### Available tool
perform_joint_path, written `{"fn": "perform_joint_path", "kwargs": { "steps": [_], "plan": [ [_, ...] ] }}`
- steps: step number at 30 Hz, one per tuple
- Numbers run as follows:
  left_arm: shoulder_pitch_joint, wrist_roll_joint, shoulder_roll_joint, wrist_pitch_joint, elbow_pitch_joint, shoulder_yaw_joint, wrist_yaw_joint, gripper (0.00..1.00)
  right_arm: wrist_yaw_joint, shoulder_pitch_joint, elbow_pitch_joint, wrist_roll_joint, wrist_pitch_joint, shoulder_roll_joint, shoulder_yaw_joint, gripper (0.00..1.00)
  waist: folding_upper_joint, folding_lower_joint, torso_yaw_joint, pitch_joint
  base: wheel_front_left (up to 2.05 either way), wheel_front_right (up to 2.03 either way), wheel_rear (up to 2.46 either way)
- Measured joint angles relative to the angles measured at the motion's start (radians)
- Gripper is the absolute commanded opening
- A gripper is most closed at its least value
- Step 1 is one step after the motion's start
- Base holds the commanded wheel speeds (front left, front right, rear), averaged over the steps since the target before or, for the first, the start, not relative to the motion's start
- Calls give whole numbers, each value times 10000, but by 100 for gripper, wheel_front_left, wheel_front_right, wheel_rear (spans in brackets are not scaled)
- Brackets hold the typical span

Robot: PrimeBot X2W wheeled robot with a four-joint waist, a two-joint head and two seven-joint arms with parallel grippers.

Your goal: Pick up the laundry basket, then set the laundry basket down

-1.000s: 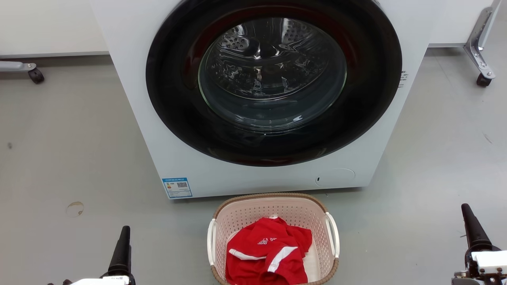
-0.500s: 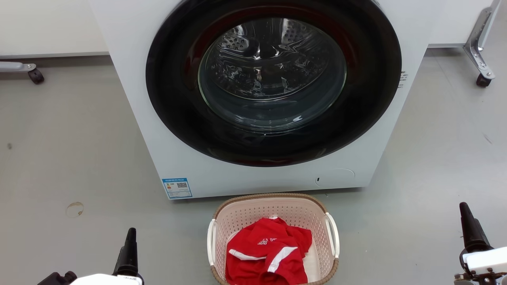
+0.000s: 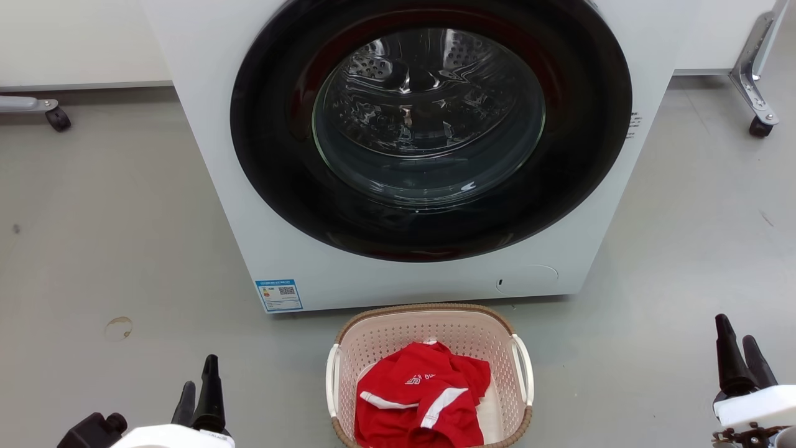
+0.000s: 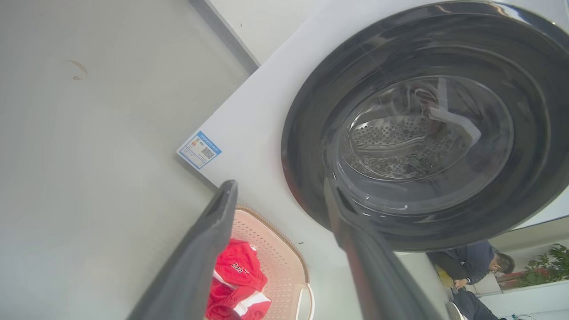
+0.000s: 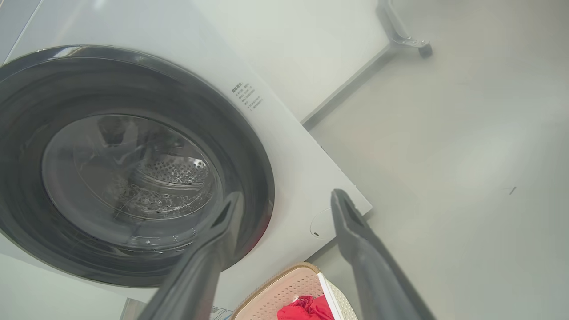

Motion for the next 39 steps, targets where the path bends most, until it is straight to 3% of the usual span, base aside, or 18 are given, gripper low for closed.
{"fn": "perform_joint_path", "kwargs": {
  "steps": [39],
  "plan": [
    [200,3645,600,-974,-637,-1091,1252,100,12,-198,-232,-4125,-1070,-182,407,100,0,0,42,-15,0,0,0]
  ]
}}
